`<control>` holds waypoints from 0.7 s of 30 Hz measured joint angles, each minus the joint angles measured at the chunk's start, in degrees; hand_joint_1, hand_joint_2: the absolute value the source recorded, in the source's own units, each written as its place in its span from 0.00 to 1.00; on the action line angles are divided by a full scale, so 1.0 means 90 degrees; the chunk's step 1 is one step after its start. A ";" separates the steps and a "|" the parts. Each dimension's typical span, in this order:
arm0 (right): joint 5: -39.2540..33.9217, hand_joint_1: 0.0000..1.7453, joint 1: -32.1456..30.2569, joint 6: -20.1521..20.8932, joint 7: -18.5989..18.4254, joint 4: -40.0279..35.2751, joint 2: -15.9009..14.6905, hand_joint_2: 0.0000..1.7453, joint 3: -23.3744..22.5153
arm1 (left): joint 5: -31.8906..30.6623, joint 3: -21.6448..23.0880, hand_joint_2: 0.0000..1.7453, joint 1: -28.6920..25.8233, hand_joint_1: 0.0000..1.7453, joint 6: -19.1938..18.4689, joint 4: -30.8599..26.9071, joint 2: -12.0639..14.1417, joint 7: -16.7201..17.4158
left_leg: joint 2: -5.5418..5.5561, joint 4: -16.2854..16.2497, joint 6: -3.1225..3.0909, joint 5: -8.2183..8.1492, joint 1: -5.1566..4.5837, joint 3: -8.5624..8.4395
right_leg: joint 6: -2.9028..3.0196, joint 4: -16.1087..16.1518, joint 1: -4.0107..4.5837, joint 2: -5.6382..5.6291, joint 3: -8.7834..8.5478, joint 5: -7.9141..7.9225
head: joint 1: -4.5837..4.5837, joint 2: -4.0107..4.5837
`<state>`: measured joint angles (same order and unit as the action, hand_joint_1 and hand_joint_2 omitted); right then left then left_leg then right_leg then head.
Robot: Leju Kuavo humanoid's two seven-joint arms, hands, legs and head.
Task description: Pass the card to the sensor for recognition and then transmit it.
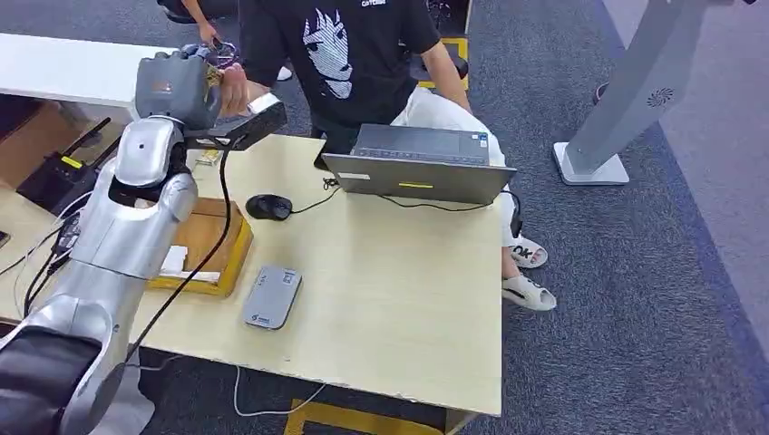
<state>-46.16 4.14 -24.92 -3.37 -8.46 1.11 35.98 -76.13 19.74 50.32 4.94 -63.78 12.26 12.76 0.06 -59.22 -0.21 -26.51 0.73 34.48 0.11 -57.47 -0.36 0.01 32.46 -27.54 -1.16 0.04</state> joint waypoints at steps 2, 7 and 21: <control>0.0002 0.00 -0.0004 0.0010 0.0000 0.0000 0.0000 1.00 0.0027 | 0.0024 -0.0094 1.00 -0.0106 0.00 0.0073 -0.0075 0.0024 -0.0051 | -0.0001 0.0000 0.0000 0.0000 0.0000 -0.0001 | 0.0000 0.0000 0.0000 -0.0001 0.0001 0.0000 | -0.0002 0.0000; 0.0002 0.00 -0.0002 0.0010 0.0002 0.0000 0.0000 1.00 0.0046 | 0.0036 -0.0281 1.00 -0.0272 0.00 0.0138 -0.0201 0.0063 -0.0109 | 0.0000 0.0000 0.0000 0.0001 0.0001 -0.0001 | 0.0000 0.0000 0.0000 0.0002 0.0002 0.0000 | -0.0002 0.0000; -0.0117 0.00 -0.0055 -0.0068 0.0005 0.0027 0.0000 1.00 0.0092 | 0.0459 -0.1159 1.00 -0.2174 0.00 0.0831 -0.1820 0.0678 -0.0831 | -0.0031 0.0011 0.0011 -0.0012 0.0002 -0.0008 | 0.0007 -0.0001 0.0000 -0.0033 0.0009 -0.0007 | -0.0010 0.0000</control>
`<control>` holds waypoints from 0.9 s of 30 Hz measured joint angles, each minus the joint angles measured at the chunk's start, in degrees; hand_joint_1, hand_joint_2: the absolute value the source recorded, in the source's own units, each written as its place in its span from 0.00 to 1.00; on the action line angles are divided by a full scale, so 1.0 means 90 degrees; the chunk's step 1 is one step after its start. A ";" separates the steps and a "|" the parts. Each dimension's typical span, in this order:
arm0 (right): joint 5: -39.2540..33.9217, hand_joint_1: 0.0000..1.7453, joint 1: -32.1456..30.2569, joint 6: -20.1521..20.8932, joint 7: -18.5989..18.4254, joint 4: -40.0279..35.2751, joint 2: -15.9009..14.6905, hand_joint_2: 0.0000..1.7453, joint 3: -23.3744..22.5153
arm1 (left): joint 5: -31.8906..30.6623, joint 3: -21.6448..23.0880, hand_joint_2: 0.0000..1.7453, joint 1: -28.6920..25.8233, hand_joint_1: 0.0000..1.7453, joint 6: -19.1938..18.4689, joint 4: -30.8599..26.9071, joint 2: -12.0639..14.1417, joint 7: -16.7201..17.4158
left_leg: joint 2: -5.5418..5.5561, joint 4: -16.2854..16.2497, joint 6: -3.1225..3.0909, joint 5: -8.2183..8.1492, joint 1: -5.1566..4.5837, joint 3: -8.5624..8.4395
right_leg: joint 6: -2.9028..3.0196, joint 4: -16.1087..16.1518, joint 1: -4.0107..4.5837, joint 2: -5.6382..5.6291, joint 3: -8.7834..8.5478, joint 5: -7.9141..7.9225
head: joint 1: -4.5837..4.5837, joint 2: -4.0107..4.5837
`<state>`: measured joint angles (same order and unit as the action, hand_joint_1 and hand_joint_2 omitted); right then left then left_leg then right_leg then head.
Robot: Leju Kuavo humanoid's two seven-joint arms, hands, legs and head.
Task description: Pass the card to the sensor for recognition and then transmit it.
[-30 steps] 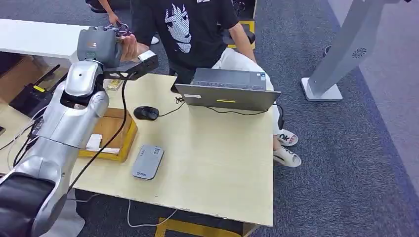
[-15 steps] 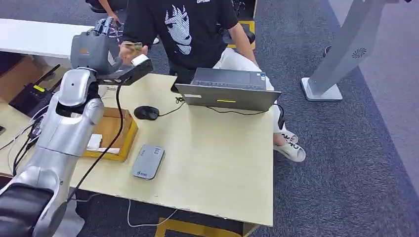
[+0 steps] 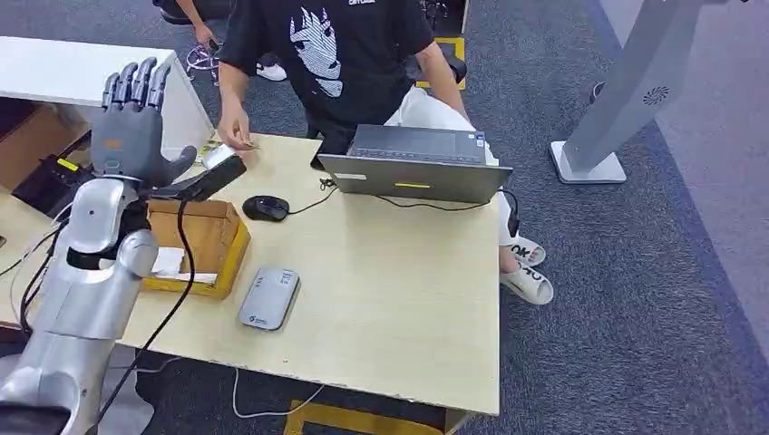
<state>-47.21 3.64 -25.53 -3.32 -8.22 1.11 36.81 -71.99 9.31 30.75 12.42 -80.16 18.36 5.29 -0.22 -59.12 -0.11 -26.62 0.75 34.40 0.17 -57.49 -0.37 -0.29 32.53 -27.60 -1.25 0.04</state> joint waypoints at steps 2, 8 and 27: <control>-0.0024 0.00 -0.0009 -0.0010 0.0044 0.0002 0.0000 1.00 0.0000 | 0.0039 -0.0221 1.00 -0.0408 0.00 0.0080 -0.0340 0.0070 -0.0129 | 0.0006 0.0000 0.0000 0.0000 0.0001 0.0006 | -0.0002 0.0000 0.0000 0.0008 0.0001 -0.0006 | 0.0000 0.0000; -0.0194 0.00 -0.0034 -0.0053 0.0087 0.0012 0.0039 1.00 0.0005 | -0.0020 -0.0738 1.00 -0.2139 0.00 0.0048 -0.1481 0.0286 -0.0408 | -0.0007 0.0001 0.0003 -0.0013 0.0001 0.0003 | 0.0000 0.0001 0.0000 -0.0006 0.0002 -0.0010 | -0.0002 0.0000; -0.0682 0.00 -0.0081 -0.0058 0.0231 0.0032 0.0102 1.00 -0.0131 | 0.1175 -0.1384 1.00 -0.5911 0.00 -0.1421 -0.4062 0.1256 -0.1090 | 0.0016 0.0000 -0.0004 -0.0042 0.0006 -0.0010 | -0.0003 0.0004 0.0001 0.0023 -0.0014 -0.0043 | 0.0005 0.0000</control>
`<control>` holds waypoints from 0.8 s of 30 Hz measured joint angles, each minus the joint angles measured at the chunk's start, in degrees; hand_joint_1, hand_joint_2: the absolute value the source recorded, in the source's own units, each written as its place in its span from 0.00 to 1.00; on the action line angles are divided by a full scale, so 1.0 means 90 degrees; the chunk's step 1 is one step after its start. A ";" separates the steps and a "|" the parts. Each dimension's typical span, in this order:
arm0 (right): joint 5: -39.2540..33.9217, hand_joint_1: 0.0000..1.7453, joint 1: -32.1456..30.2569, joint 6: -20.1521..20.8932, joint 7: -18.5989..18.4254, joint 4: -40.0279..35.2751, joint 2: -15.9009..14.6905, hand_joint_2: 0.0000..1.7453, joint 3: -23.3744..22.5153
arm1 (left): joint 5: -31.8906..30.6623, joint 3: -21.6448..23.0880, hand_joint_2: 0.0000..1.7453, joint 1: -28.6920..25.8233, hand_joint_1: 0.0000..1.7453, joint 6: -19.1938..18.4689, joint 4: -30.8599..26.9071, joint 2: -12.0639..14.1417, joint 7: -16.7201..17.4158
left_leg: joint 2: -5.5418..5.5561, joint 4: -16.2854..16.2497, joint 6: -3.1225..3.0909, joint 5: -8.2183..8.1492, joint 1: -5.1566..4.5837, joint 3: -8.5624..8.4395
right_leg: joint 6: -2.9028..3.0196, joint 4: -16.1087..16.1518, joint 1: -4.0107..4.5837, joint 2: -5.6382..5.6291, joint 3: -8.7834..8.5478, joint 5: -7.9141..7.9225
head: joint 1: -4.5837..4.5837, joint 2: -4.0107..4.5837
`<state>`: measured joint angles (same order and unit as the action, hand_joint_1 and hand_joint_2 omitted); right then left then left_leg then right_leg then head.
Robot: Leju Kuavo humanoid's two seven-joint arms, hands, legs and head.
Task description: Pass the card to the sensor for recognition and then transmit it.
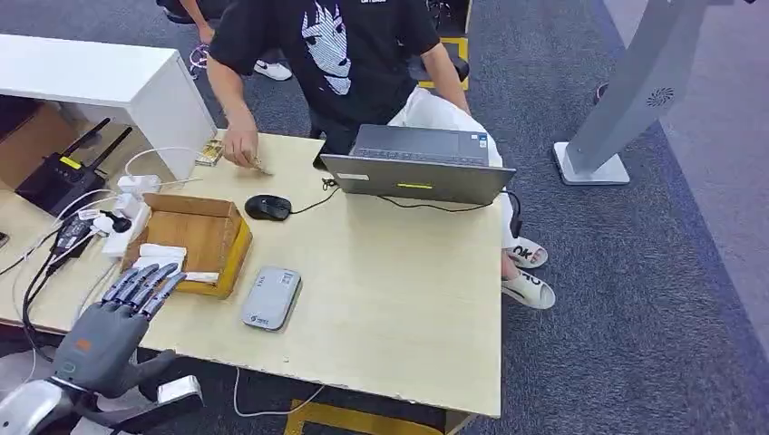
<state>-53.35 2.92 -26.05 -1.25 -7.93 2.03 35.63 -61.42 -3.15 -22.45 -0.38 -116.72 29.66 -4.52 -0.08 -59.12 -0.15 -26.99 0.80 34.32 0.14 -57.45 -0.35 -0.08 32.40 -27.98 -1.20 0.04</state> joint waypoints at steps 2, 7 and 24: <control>0.0032 0.00 0.0002 0.0012 0.0000 0.0000 0.0000 1.00 0.0000 | 0.0126 -0.0056 1.00 0.0065 0.00 -0.0226 0.0000 0.0119 -0.0022 | 0.0005 0.0000 0.0000 0.0001 0.0001 0.0000 | 0.0000 0.0000 0.0001 0.0006 -0.0003 0.0000 | 0.0005 0.0000; 0.0083 0.00 0.0008 0.0012 -0.0119 0.0002 0.0000 1.00 0.0017 | 0.0177 -0.0095 1.00 0.0530 0.00 -0.0400 0.0314 0.0194 -0.0029 | 0.0005 0.0000 -0.0005 0.0006 0.0000 -0.0004 | 0.0002 -0.0001 0.0000 0.0006 -0.0011 0.0003 | 0.0005 0.0000; 0.0102 0.00 0.0010 0.0010 -0.0141 0.0000 0.0000 1.00 0.0066 | 0.0138 -0.0095 1.00 0.0877 0.00 -0.0420 0.0831 0.0226 -0.0019 | 0.0004 -0.0001 -0.0006 0.0005 -0.0001 -0.0004 | 0.0004 -0.0001 -0.0001 0.0005 -0.0008 0.0004 | 0.0002 0.0000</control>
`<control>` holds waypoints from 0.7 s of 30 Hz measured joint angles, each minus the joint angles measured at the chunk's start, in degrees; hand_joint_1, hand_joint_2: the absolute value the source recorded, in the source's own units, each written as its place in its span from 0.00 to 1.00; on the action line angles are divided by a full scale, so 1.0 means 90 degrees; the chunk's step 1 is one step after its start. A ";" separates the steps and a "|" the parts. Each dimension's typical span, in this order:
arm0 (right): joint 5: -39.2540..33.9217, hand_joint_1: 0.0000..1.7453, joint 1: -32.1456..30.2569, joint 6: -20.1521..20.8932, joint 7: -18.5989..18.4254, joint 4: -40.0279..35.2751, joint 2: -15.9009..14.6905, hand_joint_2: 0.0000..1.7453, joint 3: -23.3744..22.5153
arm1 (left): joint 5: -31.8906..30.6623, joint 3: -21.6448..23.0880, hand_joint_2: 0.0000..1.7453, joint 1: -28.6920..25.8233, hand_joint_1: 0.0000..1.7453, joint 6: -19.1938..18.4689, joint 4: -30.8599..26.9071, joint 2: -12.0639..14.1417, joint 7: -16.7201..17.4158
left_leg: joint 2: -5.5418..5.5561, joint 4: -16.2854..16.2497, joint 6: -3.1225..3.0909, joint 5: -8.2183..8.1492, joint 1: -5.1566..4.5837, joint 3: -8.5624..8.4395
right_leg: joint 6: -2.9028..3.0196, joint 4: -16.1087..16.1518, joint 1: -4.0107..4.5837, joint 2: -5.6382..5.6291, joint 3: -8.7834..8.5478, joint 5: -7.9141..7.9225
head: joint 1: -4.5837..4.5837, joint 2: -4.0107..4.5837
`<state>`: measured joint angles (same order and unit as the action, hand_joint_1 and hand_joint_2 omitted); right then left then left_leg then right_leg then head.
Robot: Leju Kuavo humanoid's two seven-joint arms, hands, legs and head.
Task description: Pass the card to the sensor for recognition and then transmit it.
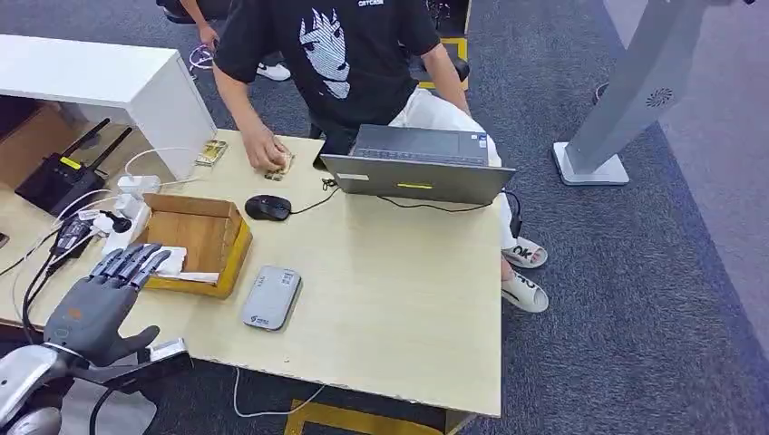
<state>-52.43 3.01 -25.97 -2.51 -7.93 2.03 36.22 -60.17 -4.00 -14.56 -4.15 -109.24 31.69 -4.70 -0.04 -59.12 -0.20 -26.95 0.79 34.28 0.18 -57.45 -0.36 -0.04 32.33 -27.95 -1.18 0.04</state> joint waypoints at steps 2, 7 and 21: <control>0.0000 0.00 0.0000 0.0000 0.0000 0.0000 0.0000 1.00 0.0000 | 0.0000 0.0000 1.00 0.0001 0.00 0.0000 0.0012 0.0000 0.0000 | 0.0000 0.0000 0.0000 0.0000 0.0000 0.0000 | 0.0000 0.0000 0.0000 0.0000 0.0000 0.0000 | 0.0000 0.0000; 0.0017 0.00 0.0002 -0.0007 -0.0002 0.0000 0.0000 1.00 0.0012 | -0.0066 0.0000 1.00 0.0113 0.00 -0.0022 0.0114 0.0054 0.0063 | 0.0001 0.0000 0.0000 0.0001 0.0000 0.0000 | 0.0000 0.0000 0.0000 0.0001 -0.0001 0.0000 | 0.0002 0.0002; 0.0131 0.00 0.0069 0.0051 -0.0121 0.0000 -0.0010 1.00 0.0296 | -0.1054 0.0280 1.00 0.1631 0.00 -0.0182 0.1761 0.0308 0.0391 | -0.0002 -0.0001 0.0004 0.0007 0.0001 -0.0005 | 0.0004 0.0000 0.0001 -0.0006 0.0001 0.0004 | -0.0002 0.0002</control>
<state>-51.25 3.63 -25.51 -3.61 -7.93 1.95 38.88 -69.66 -1.48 0.12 -5.79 -93.39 34.47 -1.18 -0.07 -59.13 -0.16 -26.88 0.80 34.23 0.21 -57.45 -0.35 -0.09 32.34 -27.92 -1.20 0.07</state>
